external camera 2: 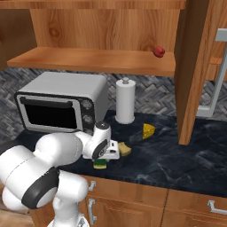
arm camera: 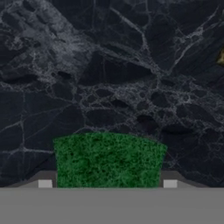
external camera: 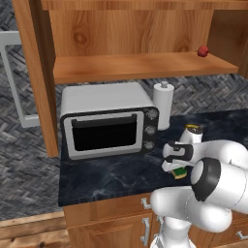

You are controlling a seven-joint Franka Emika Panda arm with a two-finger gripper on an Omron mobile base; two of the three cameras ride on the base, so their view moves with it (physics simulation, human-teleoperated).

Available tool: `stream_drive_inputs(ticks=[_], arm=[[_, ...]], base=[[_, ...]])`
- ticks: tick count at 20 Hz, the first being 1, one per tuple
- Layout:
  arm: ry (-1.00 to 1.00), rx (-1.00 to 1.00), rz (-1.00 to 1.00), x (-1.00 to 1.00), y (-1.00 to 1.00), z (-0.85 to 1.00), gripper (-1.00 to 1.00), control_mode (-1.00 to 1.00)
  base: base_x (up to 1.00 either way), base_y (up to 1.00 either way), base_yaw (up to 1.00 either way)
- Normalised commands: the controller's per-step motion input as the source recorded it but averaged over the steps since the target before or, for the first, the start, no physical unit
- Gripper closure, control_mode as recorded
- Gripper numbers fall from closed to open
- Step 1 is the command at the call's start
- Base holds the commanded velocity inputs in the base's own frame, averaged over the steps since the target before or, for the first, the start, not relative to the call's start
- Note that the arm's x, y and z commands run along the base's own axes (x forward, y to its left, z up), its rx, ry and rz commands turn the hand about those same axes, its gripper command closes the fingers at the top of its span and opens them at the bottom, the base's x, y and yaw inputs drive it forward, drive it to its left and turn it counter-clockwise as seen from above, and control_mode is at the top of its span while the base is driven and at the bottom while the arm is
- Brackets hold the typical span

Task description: Pick the sponge and sponge from the cabinet and place them on the counter.

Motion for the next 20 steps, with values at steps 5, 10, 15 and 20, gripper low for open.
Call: stream_drive_inputs(ticks=[5, 10, 15, 20], arm=[[-0.01, 0.0, 0.0, -0.02, 0.05, 0.01, -1.0, -1.0], [-0.1, 0.01, 0.01, -0.31, 0.0, 0.39, -1.0, -1.0], [-0.13, 0.04, 0.03, -0.41, -0.03, 0.79, -1.0, -1.0], [-0.1, 0.03, 0.02, -0.35, 0.0, 0.95, -1.0, -1.0]], base=[[0.0, 0.0, 0.0], [0.0, 0.0, 0.0], [0.0, 0.0, 0.0], [0.0, 0.0, 0.0]])
